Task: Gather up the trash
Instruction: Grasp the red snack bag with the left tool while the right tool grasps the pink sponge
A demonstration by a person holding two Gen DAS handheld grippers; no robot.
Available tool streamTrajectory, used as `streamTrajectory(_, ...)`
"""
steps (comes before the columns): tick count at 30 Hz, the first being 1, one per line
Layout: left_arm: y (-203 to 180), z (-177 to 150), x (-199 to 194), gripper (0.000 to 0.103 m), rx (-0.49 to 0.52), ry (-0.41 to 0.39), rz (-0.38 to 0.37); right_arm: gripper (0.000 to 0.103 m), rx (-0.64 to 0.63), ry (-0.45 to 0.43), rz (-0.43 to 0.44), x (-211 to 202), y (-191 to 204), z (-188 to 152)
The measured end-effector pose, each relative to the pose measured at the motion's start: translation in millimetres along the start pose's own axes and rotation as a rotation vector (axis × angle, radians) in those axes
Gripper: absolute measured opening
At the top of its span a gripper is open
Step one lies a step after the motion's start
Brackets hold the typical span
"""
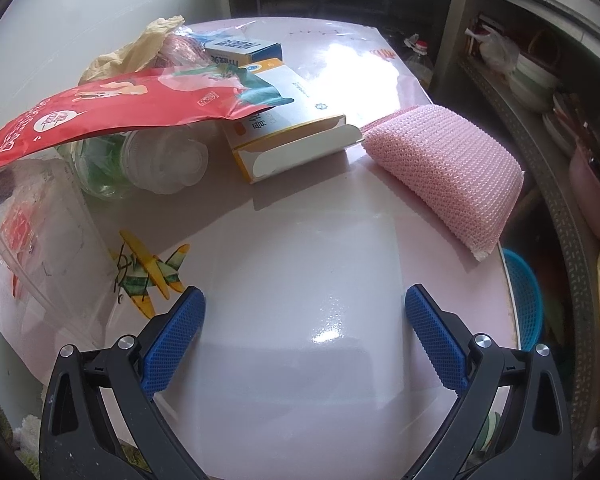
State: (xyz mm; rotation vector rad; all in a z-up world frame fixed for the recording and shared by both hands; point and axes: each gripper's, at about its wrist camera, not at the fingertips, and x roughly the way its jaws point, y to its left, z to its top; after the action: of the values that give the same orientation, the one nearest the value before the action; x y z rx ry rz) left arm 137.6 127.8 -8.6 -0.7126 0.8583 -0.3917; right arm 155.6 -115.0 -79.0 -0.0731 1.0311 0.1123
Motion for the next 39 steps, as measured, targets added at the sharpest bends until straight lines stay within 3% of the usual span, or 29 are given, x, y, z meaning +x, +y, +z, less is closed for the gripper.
streamTrajectory(2, -1.9, 0.1, 3.6, 0.034, 0.003, 0.01, 0.018, 0.096, 0.002, 0.003, -0.002, 0.5, 0.6, -0.9)
streamTrajectory(3, -1.6, -0.3, 4.1, 0.029, 0.007, 0.013, 0.021, 0.096, 0.004, 0.005, -0.003, 0.9, 0.8, -0.9)
streamTrajectory(10, -8.2, -8.2, -11.3, 0.015, 0.066, -0.016, -0.012, 0.096, 0.004, 0.029, 0.005, 1.8, -0.6, 5.6)
streamTrajectory(14, -13.1, -12.1, -18.0, 0.011, 0.098, -0.029, -0.028, 0.096, -0.006, -0.032, 0.031, -19.6, -13.2, 6.2)
streamTrajectory(19, -18.4, -12.0, -27.0, 0.01, 0.151, -0.05, -0.056, 0.096, -0.06, -0.193, -0.005, -61.0, -46.2, 15.4)
streamTrajectory(22, -19.7, -10.1, -33.6, 0.01, 0.178, -0.065, -0.048, 0.096, -0.1, -0.214, -0.005, -61.0, -71.7, 34.8)
streamTrajectory(25, -24.8, -9.9, -39.2, 0.008, 0.207, -0.087, -0.043, 0.096, -0.176, -0.2, -0.01, -44.4, -84.5, 53.9)
streamTrajectory(30, -29.7, -8.5, -44.4, 0.004, 0.225, -0.114, -0.035, 0.096, -0.269, -0.116, 0.068, -4.6, -99.6, 79.2)
streamTrajectory(36, -31.1, -6.9, -51.8, 0.004, 0.237, -0.137, -0.066, 0.096, -0.318, 0.002, 0.175, 22.4, -99.9, 84.6)
streamTrajectory(39, -39.4, -6.4, -56.3, 0.004, 0.269, -0.157, -0.086, 0.096, -0.356, 0.038, 0.162, 32.5, -92.6, 79.6)
